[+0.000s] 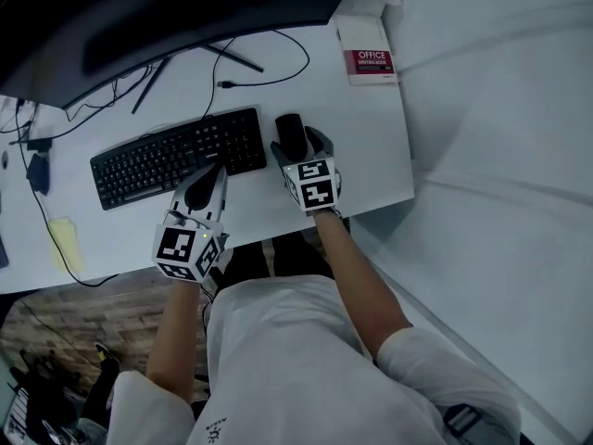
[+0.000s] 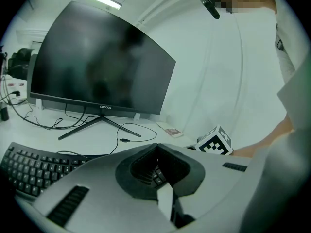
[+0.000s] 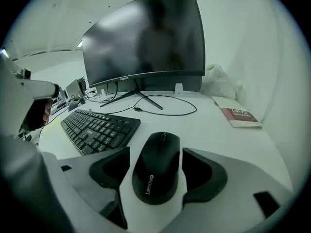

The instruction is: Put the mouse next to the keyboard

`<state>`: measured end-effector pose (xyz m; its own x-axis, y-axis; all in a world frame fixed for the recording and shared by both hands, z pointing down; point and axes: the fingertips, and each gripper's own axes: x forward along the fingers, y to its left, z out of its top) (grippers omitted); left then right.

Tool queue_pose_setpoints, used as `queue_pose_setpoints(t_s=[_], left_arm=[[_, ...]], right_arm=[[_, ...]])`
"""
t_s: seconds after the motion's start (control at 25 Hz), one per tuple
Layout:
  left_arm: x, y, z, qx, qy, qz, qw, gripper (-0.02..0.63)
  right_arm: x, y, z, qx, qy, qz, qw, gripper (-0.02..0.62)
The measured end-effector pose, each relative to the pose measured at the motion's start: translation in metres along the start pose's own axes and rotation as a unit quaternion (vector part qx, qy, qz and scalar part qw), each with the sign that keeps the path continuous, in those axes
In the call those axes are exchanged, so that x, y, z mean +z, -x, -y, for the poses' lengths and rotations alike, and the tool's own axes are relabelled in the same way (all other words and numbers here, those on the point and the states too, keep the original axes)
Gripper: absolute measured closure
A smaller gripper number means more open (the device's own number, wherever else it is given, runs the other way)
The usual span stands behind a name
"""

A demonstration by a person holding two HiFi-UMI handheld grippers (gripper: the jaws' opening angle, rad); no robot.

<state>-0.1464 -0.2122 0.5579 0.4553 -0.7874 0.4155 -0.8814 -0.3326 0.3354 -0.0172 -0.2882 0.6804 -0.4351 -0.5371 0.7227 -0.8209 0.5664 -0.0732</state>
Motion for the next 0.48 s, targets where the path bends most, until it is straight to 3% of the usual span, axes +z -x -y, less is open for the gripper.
queue_pose_setpoints(t_s=[0.48], left_arm=[[0.014, 0.003, 0.017, 0.001, -0.013, 0.014, 0.9998, 0.595]], right_arm=[[0.011, 0.027, 0.008, -0.005, 0.009, 0.020, 1.000, 0.270]])
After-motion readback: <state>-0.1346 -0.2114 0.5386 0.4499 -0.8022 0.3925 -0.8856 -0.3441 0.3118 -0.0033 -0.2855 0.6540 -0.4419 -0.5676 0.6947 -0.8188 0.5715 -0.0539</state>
